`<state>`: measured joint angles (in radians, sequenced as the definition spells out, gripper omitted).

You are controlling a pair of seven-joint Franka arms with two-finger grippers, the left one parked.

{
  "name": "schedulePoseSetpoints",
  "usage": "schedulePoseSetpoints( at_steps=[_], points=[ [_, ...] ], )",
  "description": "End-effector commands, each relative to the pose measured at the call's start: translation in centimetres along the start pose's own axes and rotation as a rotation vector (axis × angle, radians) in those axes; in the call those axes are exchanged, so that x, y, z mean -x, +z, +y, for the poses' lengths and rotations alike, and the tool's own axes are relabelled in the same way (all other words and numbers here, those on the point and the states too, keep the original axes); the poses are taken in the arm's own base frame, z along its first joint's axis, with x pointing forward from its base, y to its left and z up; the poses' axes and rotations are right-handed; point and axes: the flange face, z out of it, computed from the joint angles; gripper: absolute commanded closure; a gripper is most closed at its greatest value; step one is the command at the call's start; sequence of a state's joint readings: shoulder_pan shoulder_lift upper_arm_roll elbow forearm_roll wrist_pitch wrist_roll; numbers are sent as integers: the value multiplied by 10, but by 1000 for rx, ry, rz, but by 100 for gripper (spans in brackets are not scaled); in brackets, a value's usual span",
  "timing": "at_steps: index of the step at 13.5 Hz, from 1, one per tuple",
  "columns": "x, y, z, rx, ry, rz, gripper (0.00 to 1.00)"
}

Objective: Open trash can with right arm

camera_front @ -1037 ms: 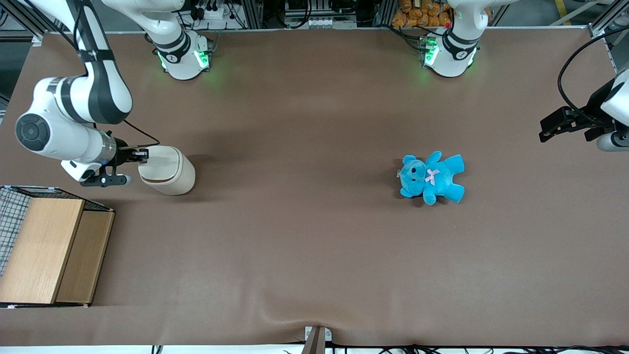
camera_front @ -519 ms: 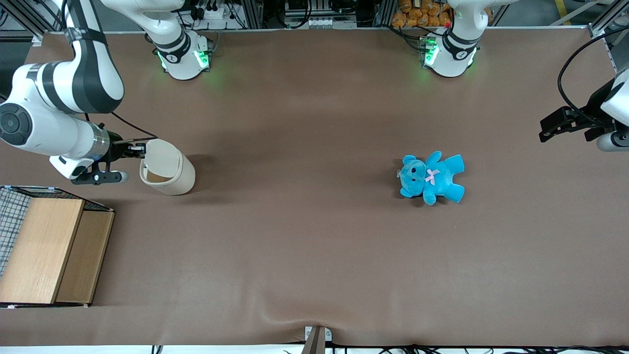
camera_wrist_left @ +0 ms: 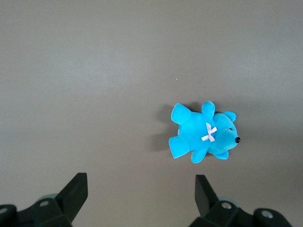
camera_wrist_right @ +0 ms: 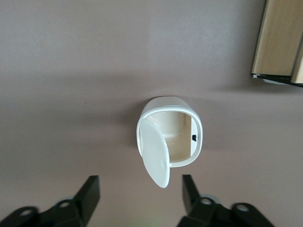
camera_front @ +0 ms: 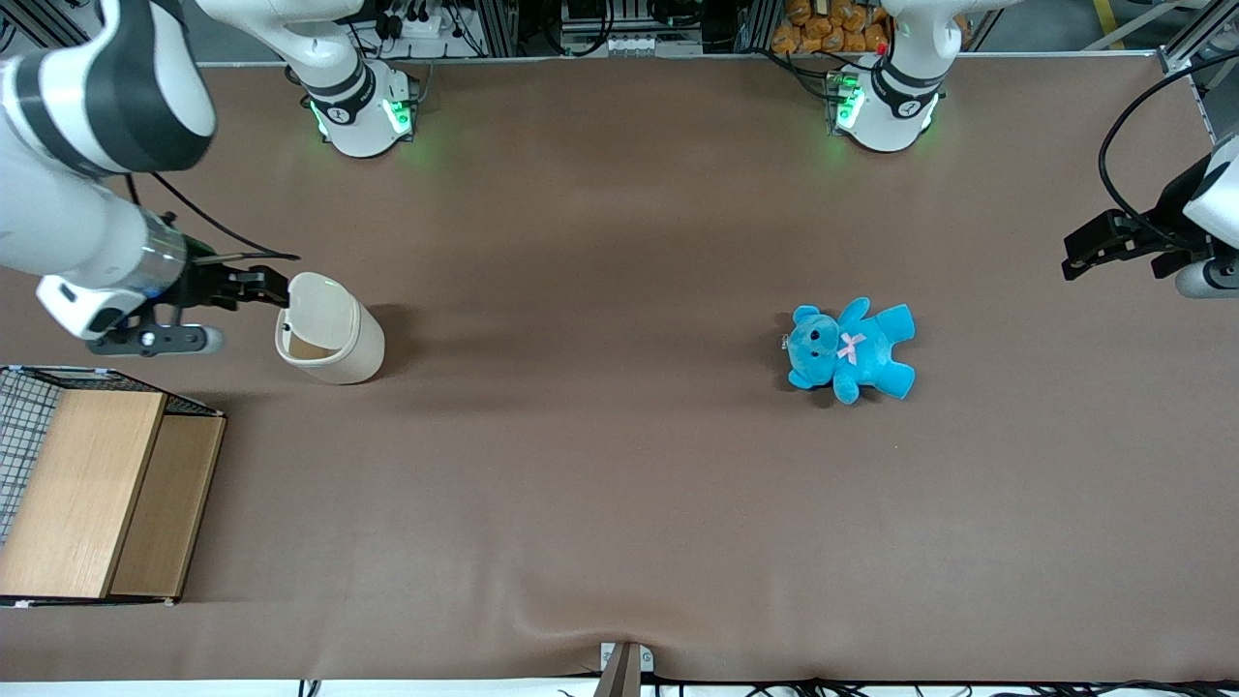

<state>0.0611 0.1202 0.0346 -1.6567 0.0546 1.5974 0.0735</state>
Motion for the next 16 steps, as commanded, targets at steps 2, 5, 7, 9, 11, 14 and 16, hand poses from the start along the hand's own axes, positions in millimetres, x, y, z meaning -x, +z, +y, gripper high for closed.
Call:
schedulePoseSetpoints(
  at_steps=[2,5,7,9,11,14,16],
  points=[
    [-21,-27,18,1,19,6,0],
    [-21,-36,56,-2,-47,23,0],
    [-14,-44,80,-18,5,36,0],
    [3,-69,84,-2,26,77,0],
    [27,-94,74,5,73,122,0],
    [61,-116,62,11,60,166,0],
    [68,-124,59,8,54,182,0]
  ],
)
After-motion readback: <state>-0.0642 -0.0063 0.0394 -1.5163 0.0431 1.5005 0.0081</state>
